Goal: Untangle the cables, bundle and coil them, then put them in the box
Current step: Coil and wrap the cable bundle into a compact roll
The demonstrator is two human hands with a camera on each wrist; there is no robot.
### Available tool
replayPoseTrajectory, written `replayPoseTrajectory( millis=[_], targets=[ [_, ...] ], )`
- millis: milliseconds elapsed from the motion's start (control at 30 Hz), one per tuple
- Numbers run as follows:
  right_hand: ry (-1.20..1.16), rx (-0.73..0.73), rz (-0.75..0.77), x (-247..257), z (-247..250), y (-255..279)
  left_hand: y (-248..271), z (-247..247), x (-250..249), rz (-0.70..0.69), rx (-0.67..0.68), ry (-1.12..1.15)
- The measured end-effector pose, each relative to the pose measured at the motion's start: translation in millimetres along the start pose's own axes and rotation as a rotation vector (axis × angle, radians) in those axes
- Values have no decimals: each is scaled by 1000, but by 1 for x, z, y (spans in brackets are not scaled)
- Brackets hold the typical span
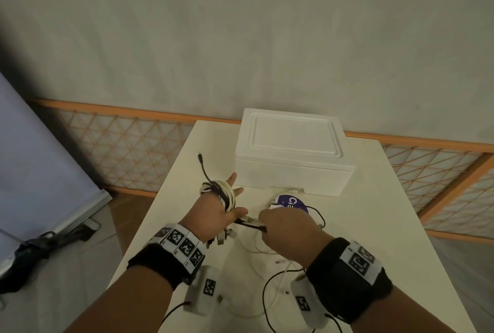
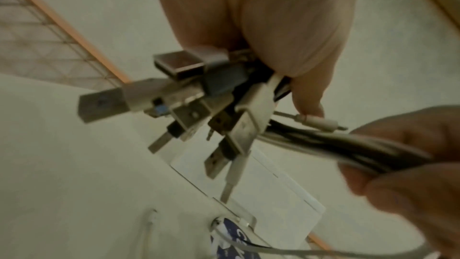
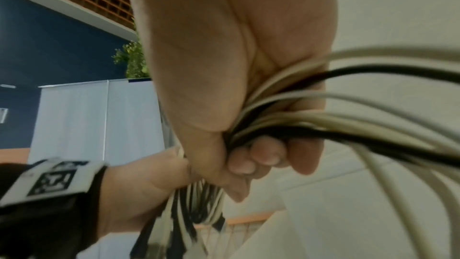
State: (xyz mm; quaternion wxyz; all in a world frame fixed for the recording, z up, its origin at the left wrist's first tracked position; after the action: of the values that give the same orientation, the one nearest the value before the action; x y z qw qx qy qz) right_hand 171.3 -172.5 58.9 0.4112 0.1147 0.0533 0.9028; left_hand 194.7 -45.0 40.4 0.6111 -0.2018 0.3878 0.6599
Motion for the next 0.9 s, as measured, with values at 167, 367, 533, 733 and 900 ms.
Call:
replayPoseTrajectory(
  millis=[167, 367, 533, 733, 900],
  targets=[
    [-15, -122, 61, -8, 36, 17, -5, 4, 10, -15, 7, -54],
    [-99, -203, 126, 7, 55, 22, 10, -32, -2, 39, 193, -326],
    [-132, -202, 164, 18, 62, 21, 11, -48, -8, 8, 154, -555],
    [-270, -234, 258, 17, 83, 7, 22, -61, -32, -168, 129, -402],
    [-519, -432, 230, -22, 77, -10, 23, -56, -18, -37, 226, 89]
  ],
)
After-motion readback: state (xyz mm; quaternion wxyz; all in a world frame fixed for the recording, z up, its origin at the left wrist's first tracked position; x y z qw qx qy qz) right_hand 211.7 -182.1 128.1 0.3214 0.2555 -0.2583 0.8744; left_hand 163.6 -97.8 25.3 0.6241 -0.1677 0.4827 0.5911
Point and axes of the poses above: each hand's wrist, its own y-axis away from the middle knuckle, its own z-axis out of the back of the hand, x = y × z, the point moved 9 cm from there along -y, towards the middle knuckle, and after that the axes turned 11 degrees about z, right-handed, at the moved point
